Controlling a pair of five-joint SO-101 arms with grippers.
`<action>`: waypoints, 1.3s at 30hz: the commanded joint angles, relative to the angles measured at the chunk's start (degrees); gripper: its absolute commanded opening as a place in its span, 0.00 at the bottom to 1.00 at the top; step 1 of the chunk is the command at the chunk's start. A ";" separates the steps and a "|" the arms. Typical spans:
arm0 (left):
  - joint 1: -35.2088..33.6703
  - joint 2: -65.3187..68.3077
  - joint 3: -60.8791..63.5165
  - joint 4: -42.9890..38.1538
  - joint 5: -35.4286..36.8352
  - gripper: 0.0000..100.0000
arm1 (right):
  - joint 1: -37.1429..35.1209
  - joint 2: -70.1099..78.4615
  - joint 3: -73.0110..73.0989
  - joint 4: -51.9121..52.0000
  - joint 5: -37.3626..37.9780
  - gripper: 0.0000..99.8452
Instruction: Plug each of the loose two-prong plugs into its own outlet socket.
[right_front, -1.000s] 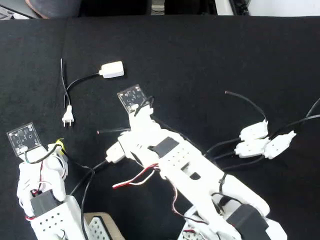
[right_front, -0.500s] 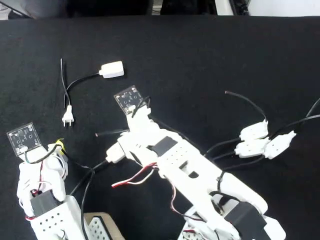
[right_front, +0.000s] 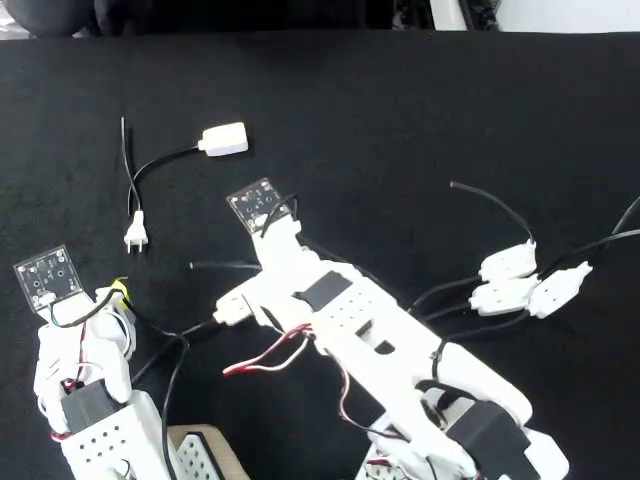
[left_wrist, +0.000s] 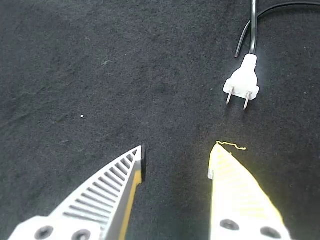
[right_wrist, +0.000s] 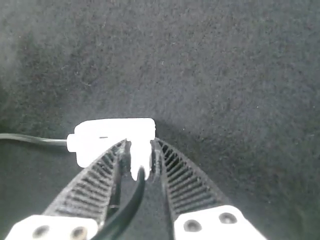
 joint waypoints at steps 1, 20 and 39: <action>0.75 -0.35 1.10 0.00 -0.44 0.22 | -0.70 2.24 -0.13 0.09 0.18 0.01; 0.75 -0.35 1.10 0.35 -5.63 0.22 | 13.36 9.27 -9.98 13.54 10.99 0.01; 0.75 -0.35 1.10 0.35 -6.07 0.22 | 57.67 19.65 -17.01 3.16 40.53 0.01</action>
